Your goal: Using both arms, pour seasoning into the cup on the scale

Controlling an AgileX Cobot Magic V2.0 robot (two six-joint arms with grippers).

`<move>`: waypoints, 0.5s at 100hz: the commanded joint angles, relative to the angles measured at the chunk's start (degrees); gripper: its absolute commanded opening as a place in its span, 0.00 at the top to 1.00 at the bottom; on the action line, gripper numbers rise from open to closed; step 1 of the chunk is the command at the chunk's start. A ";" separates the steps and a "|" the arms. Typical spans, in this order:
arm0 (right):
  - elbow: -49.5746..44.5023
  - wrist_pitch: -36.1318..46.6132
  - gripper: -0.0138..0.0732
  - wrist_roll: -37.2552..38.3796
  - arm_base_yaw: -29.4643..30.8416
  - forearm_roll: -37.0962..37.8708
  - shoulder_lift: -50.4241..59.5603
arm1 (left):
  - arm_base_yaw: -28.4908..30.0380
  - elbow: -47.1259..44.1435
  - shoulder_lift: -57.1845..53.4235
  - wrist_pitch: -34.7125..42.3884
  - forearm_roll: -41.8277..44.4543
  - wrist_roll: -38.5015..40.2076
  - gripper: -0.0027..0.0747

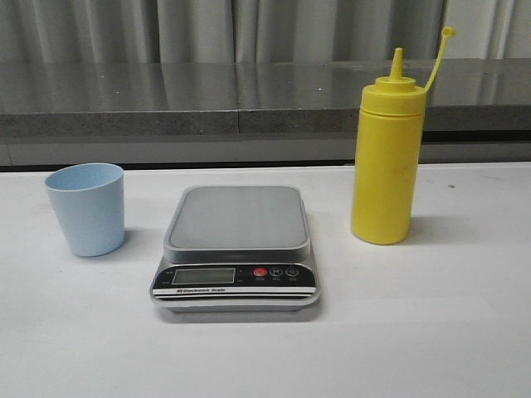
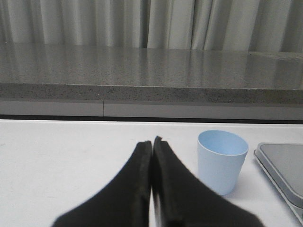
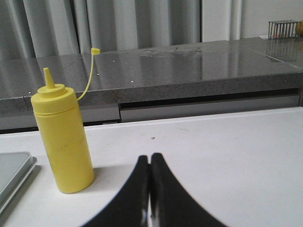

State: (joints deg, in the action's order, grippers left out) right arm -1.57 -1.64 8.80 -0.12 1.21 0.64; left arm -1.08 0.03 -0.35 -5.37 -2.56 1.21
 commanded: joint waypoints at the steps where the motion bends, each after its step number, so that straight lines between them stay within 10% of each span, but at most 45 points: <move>1: 1.00 4.79 0.91 -0.45 0.34 0.49 1.18 | 0.06 -2.38 -1.67 4.73 -0.53 0.45 0.99; 50: 1.00 4.79 0.91 -0.45 0.34 0.49 1.18 | 0.06 -0.38 -1.56 4.46 0.00 0.45 0.99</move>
State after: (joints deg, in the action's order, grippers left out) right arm -1.57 -1.64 8.80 -0.12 1.21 0.64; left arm -1.08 0.03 -0.35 -5.37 -2.56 1.21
